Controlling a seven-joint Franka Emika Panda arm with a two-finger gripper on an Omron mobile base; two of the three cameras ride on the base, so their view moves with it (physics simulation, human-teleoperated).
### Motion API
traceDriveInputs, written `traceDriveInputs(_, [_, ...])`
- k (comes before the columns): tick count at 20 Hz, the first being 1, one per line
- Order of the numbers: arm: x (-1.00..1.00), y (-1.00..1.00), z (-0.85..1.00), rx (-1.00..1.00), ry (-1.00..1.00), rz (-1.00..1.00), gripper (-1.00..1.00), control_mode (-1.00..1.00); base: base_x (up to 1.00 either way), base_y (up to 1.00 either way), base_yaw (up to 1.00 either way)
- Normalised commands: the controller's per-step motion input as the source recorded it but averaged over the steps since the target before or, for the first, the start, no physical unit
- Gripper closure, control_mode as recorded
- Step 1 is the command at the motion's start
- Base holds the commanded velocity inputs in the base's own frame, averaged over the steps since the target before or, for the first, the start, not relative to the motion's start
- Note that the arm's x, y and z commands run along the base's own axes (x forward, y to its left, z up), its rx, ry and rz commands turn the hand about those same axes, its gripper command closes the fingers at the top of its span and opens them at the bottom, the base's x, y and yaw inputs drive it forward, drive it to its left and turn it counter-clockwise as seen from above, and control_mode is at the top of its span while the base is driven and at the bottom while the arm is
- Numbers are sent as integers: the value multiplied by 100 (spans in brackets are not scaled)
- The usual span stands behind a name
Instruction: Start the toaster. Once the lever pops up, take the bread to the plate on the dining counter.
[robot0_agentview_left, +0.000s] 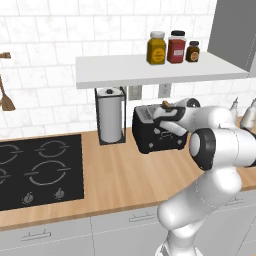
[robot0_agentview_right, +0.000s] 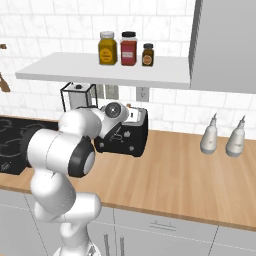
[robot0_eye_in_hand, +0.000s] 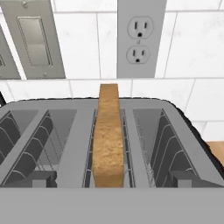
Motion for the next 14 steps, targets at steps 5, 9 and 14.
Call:
traceDriveInputs(5, [6,0,0,0,0,0,-100,-100,0,0,0])
traceDriveInputs(9, [1,0,0,0,0,0,-100,-100,0,0,0])
traceDriveInputs(14, [0,0,0,0,0,0,-100,-100,0,0,0])
